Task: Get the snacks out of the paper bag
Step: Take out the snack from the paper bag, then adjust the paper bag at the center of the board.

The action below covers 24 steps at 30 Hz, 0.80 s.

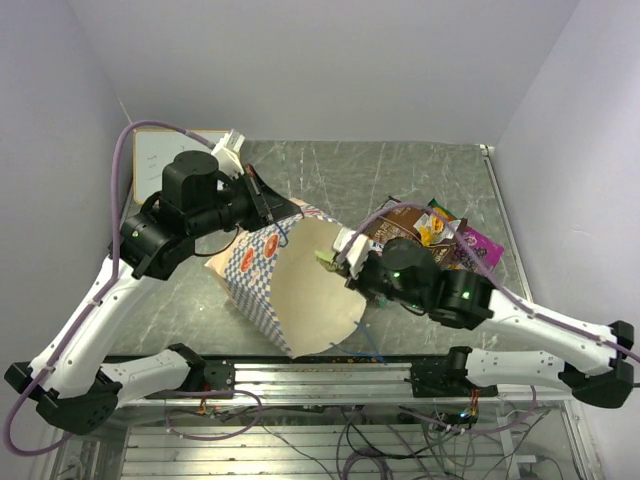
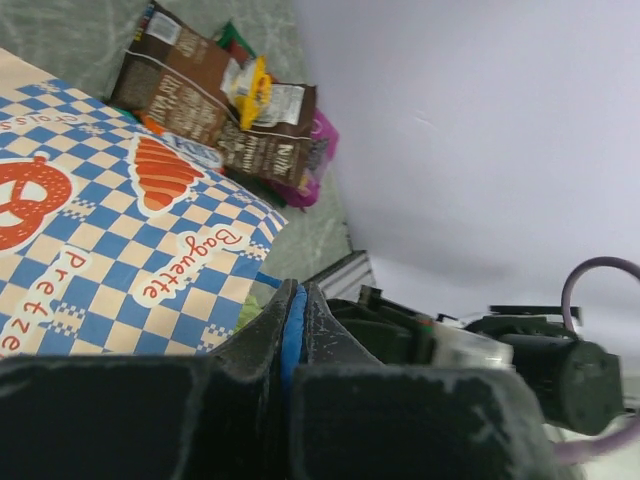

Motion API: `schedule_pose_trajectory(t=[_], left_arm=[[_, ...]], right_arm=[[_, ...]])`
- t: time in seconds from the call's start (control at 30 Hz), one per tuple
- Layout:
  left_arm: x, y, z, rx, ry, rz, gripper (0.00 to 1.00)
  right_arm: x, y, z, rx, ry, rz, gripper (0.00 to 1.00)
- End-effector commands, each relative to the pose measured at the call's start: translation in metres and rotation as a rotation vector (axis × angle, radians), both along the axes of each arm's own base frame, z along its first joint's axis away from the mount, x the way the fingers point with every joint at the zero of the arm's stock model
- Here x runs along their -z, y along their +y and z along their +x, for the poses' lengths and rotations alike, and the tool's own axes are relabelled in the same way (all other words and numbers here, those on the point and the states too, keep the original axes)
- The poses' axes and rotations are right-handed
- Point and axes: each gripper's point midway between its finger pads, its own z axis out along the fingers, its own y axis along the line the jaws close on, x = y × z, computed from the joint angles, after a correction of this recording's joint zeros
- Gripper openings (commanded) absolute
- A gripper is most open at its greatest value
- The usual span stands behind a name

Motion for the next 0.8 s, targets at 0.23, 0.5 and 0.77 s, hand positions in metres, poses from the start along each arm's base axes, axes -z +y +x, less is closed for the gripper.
schedule_pose_trajectory(t=[0.23, 0.5, 0.77], left_arm=[[-0.027, 0.002, 0.017, -0.064, 0.047, -0.135, 0.07], [0.036, 0.091, 0.043, -0.255, 0.137, 0.088, 0.07], [0.06, 0.143, 0.045, -0.374, 0.176, 0.285, 0.07]], right_arm=[[-0.184, -0.008, 0.0, 0.018, -0.172, 0.376, 0.0], [-0.21, -0.062, 0.063, 0.57, -0.244, 0.394, 0.0], [-0.149, -0.113, 0.126, 0.938, -0.161, 0.154, 0.0]])
